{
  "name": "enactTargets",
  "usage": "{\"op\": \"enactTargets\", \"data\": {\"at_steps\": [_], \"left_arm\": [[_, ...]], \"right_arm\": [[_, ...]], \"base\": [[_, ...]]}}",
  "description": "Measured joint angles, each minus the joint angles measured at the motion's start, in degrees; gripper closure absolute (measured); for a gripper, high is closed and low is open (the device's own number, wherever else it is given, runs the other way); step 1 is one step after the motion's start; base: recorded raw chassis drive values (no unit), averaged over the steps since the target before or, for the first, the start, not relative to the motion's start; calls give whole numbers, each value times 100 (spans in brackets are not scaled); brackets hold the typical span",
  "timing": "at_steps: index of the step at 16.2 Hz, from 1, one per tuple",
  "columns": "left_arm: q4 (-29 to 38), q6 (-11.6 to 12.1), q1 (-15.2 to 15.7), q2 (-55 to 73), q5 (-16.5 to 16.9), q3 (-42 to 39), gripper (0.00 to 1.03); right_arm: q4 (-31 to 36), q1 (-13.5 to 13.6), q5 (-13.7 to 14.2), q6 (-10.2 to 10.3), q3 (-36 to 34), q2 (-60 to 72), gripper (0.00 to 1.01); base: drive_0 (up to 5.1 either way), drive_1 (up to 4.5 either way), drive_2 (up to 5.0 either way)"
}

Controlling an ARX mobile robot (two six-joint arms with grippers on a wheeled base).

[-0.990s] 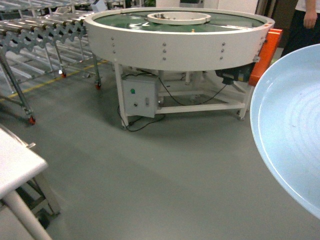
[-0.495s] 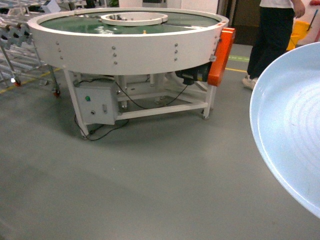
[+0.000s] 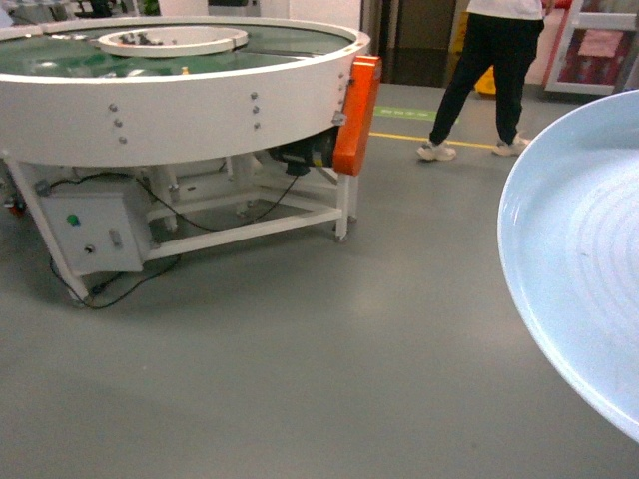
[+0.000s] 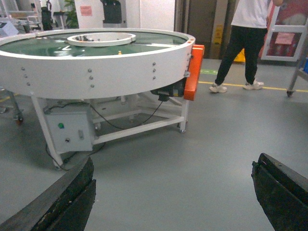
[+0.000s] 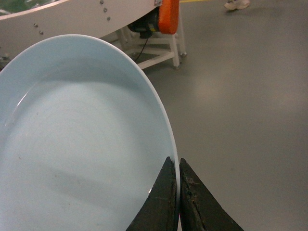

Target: Place blue tray on left shelf second layer neatly

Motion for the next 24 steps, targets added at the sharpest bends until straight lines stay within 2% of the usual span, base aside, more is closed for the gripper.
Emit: {"op": "enactTargets", "data": {"at_steps": [18, 24], "left_arm": [[-11, 2, 0, 0, 4, 0, 5], [-4, 2, 0, 0, 4, 0, 5]], "right_arm": [[31, -2, 11, 0, 0, 0, 99], [20, 0, 15, 0, 0, -2, 99]], "base": [[189, -82, -567], [-173, -173, -173]]}}
